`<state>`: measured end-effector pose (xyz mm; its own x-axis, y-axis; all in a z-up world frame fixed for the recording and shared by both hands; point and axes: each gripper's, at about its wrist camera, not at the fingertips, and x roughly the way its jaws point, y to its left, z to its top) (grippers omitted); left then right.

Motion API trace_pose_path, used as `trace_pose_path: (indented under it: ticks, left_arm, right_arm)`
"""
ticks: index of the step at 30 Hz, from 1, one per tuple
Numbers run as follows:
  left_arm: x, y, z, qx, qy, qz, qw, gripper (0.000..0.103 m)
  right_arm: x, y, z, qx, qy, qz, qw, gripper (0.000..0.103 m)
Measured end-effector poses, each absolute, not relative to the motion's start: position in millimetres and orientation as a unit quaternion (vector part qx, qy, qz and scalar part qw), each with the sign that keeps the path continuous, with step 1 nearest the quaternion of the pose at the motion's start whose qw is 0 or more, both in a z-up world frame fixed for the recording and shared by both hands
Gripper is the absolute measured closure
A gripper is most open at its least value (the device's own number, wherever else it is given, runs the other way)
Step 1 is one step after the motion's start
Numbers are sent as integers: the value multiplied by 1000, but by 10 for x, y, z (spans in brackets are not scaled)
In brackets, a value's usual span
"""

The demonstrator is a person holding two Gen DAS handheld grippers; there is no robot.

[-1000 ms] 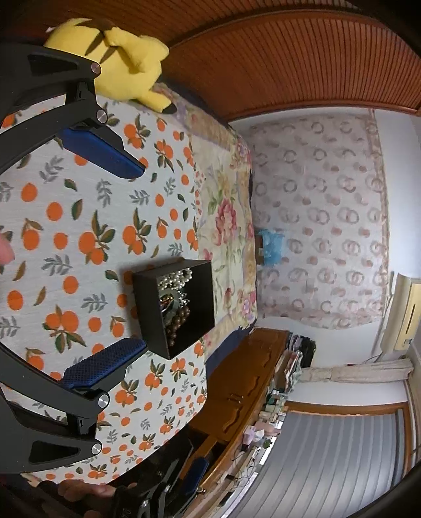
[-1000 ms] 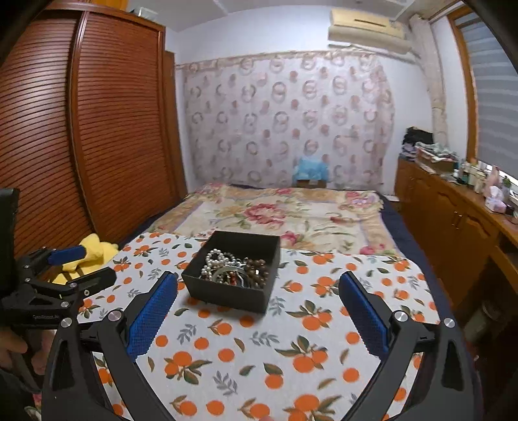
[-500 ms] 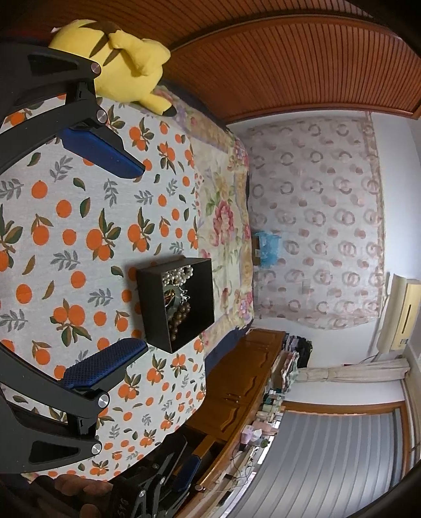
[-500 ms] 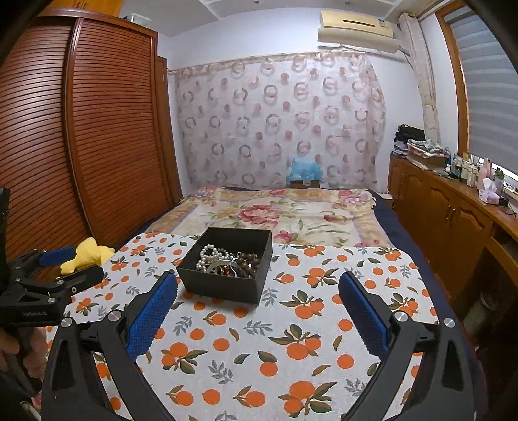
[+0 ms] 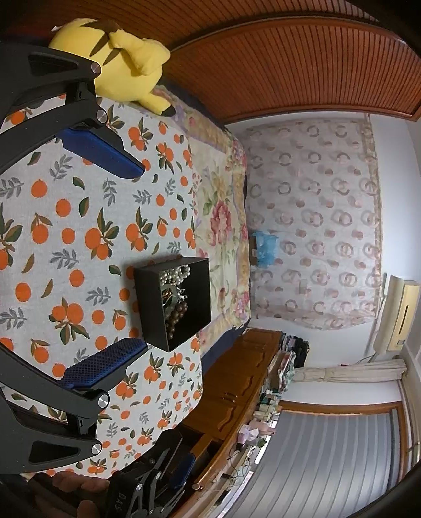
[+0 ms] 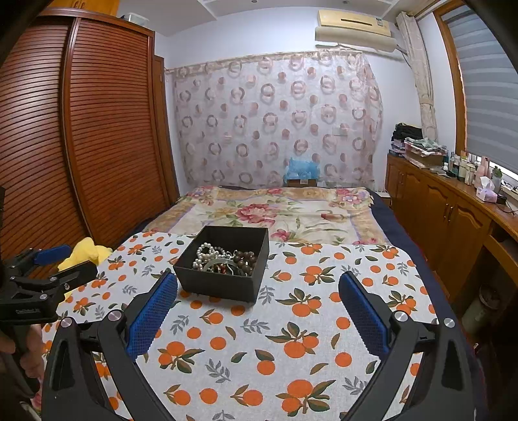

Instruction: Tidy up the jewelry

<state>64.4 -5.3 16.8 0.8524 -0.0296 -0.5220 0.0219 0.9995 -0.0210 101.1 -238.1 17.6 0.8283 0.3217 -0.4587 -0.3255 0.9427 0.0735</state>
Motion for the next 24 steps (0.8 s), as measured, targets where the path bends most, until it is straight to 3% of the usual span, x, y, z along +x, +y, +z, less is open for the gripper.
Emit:
trace_pose_path:
  ticks: [24]
  left_arm:
    - [642,-64,214,-6,263,-7,965,8]
  right_arm:
    - [1000,-2417,153,-1,239,161,958,3]
